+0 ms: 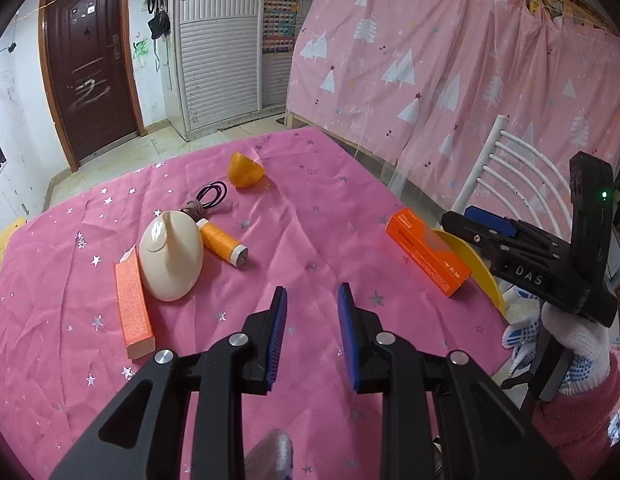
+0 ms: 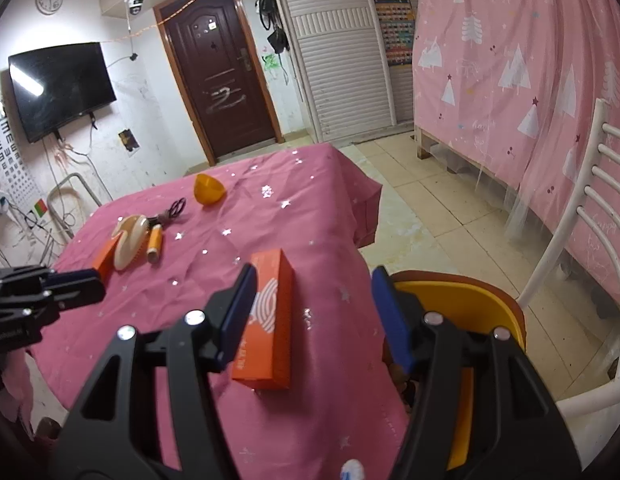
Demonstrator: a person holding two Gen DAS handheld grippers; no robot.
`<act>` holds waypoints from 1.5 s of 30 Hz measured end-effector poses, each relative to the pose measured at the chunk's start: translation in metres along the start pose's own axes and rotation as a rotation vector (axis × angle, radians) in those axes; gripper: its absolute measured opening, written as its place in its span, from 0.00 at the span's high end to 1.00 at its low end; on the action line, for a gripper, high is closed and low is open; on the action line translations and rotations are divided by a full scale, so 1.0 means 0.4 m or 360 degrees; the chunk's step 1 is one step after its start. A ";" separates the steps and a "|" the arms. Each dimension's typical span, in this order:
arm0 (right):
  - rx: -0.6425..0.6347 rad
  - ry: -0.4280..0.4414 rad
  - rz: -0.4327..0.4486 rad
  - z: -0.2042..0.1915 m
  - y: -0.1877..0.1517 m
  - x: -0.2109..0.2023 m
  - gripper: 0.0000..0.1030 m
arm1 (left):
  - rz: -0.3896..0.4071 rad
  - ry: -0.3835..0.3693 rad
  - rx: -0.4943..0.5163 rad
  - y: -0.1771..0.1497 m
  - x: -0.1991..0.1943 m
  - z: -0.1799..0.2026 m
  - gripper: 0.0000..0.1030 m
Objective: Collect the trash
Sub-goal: 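Carry the orange box in the right gripper over the yellow bin, then open the right gripper to drop the orange box into the bin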
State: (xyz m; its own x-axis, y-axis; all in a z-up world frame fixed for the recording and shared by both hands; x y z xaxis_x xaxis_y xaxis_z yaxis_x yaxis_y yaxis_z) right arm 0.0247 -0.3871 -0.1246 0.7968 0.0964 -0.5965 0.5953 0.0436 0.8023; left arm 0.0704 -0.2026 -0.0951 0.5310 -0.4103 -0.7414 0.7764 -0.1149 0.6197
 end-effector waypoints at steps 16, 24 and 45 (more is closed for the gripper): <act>-0.0260 -0.0034 -0.0203 -0.086 -0.020 0.063 0.69 | -0.0030 -0.0001 0.0028 -0.005 0.016 0.014 0.83; -0.0227 -0.0080 -0.0175 -0.053 -0.024 0.052 0.79 | -0.0047 0.0001 0.0033 0.005 0.023 0.031 0.83; 0.0304 -0.0309 0.0026 0.283 -0.073 -0.113 0.78 | -0.0182 -0.0271 0.0180 0.075 0.179 0.418 0.83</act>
State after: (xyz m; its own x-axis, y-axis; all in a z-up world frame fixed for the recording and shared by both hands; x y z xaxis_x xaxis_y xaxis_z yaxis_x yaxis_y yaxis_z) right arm -0.0170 -0.5052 -0.1234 0.8003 -0.0977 -0.5916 0.5765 -0.1464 0.8039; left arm 0.0749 -0.3867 -0.0866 0.3693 -0.5345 -0.7602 0.7802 -0.2661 0.5662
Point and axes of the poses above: each gripper's, at about its wrist camera, not at the fingertips, and x roughly the way its jaws point, z to its right, y to its top, the point moved 2 cm from there along x, roughly the way its jaws point, and after that the axes turned 15 degrees about -x, right-handed, at the moved point
